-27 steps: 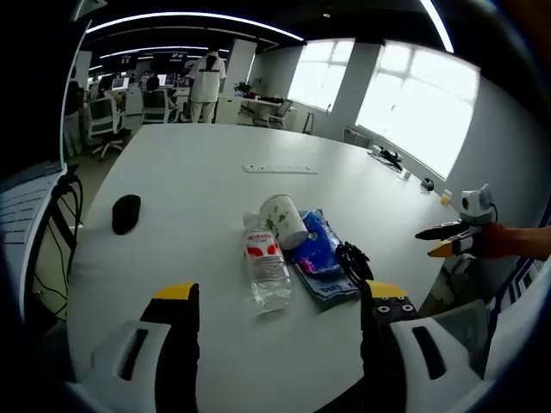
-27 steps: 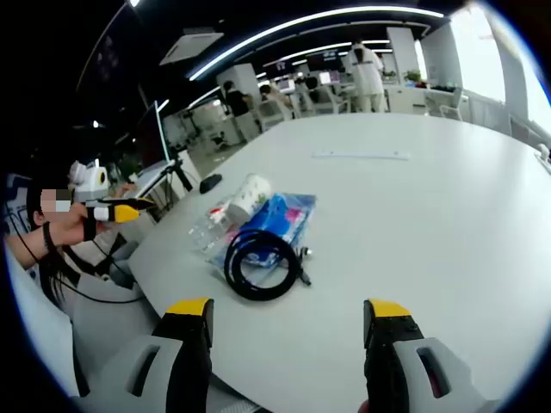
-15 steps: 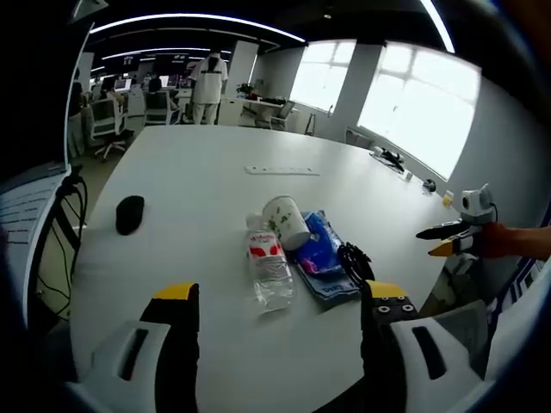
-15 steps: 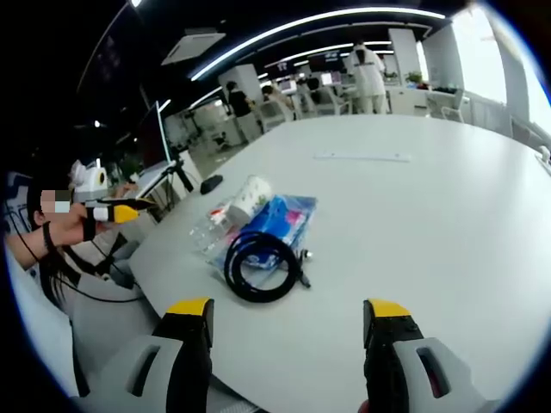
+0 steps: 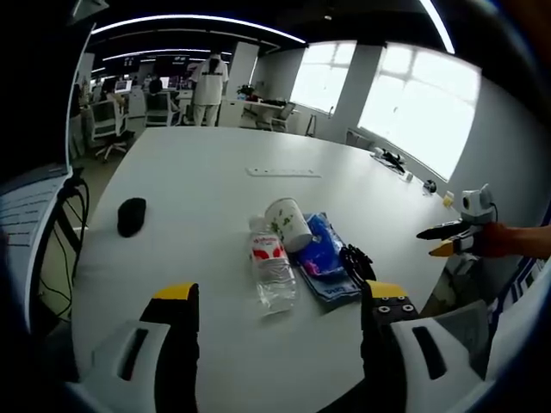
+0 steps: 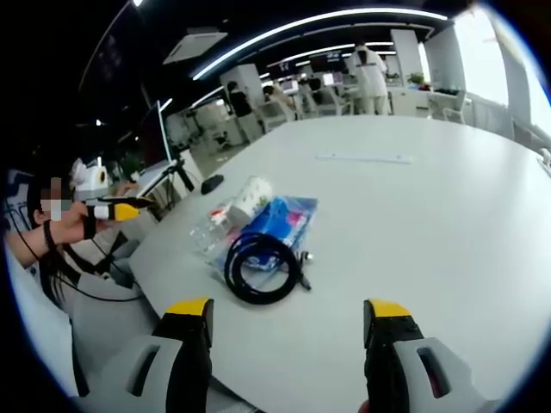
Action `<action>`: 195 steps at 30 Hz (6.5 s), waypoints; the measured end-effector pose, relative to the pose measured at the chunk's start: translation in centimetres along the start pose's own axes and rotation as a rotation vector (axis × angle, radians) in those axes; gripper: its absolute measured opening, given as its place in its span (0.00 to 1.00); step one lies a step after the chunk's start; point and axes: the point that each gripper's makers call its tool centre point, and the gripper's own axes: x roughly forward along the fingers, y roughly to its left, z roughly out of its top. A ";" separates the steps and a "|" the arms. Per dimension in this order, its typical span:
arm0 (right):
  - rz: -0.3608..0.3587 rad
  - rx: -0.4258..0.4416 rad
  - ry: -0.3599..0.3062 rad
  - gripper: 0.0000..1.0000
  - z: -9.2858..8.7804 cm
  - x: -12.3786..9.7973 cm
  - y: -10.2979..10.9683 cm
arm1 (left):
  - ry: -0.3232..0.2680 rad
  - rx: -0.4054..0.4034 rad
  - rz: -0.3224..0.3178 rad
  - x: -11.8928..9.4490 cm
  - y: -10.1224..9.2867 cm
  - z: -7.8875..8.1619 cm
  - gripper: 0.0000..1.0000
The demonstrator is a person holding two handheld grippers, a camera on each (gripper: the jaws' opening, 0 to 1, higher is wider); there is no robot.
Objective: Arrange the tabletop items into an orderly group along one side of the table until the central work area is clear of visible clutter.
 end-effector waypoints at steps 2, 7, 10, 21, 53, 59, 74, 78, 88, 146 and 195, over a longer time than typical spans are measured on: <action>0.002 -0.002 0.000 0.72 0.0 0.0 0.1 | -0.001 0.002 -0.002 0.0 0.0 0.1 0.78; 0.004 -0.003 0.002 0.73 -0.1 0.0 0.2 | -0.001 0.006 -0.005 0.0 0.1 0.2 0.78; 0.004 -0.002 0.001 0.72 -0.1 0.0 0.2 | -0.001 0.006 -0.006 -0.1 0.1 0.1 0.78; 0.009 -0.006 0.002 0.73 -0.3 -0.2 0.5 | 0.003 0.007 -0.010 -0.3 -0.2 -0.2 0.78; -0.007 0.007 0.007 0.72 -2.3 -1.2 1.2 | 0.021 -0.023 -0.048 1.5 -1.0 0.0 0.70; -0.006 0.014 0.003 0.72 -2.5 -1.2 1.6 | 0.025 -0.059 -0.030 2.2 -0.4 0.2 0.66; -0.006 0.027 -0.001 0.71 -2.4 -1.0 1.6 | 0.057 -0.130 -0.005 4.8 0.1 0.3 0.64; -0.008 0.030 -0.002 0.71 -2.4 -1.0 1.4 | 0.069 -0.151 0.000 5.6 0.2 0.3 0.62; -0.006 0.038 0.001 0.71 -2.3 -0.7 1.4 | 0.101 -0.205 0.022 8.0 0.5 0.6 0.61; -0.039 0.076 0.004 0.71 -4.5 -2.1 0.6 | 0.381 -0.294 0.130 14.6 1.9 -3.9 0.35; 0.001 0.052 0.004 0.70 -3.9 -0.7 2.0 | 0.394 -0.320 0.234 9.5 6.2 -5.9 0.34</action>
